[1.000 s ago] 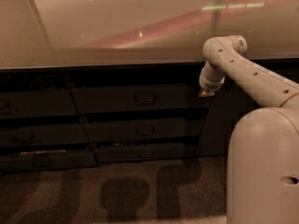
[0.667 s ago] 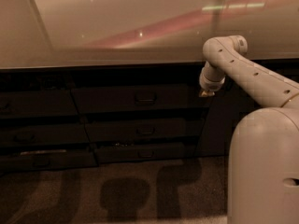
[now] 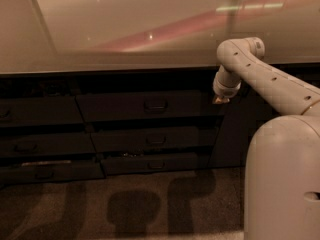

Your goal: Open top drawer

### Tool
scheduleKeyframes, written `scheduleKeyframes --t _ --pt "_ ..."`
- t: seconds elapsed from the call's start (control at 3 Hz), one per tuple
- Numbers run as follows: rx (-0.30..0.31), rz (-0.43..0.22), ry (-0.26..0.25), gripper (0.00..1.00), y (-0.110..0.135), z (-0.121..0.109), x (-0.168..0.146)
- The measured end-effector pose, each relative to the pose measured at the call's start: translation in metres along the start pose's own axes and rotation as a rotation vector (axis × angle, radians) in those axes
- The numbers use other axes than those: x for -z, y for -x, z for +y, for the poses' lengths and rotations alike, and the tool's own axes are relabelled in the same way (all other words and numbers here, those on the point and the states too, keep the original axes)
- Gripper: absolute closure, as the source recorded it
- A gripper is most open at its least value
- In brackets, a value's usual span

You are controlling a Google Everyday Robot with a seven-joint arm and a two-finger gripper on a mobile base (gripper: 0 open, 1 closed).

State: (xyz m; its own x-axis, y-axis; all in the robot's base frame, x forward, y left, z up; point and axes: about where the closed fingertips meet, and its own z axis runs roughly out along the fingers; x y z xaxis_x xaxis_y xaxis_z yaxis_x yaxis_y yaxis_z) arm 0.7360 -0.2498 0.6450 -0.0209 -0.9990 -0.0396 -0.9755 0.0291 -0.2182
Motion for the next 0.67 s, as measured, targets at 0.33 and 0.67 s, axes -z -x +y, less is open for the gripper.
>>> scheduleKeyframes --t 0.33,0.67 --pt "0.001 0.000 0.001 1.00 -0.0002 0.0004 0.0001" --pt "0.002 0.001 0.001 1.00 -0.0003 0.0010 0.0000"
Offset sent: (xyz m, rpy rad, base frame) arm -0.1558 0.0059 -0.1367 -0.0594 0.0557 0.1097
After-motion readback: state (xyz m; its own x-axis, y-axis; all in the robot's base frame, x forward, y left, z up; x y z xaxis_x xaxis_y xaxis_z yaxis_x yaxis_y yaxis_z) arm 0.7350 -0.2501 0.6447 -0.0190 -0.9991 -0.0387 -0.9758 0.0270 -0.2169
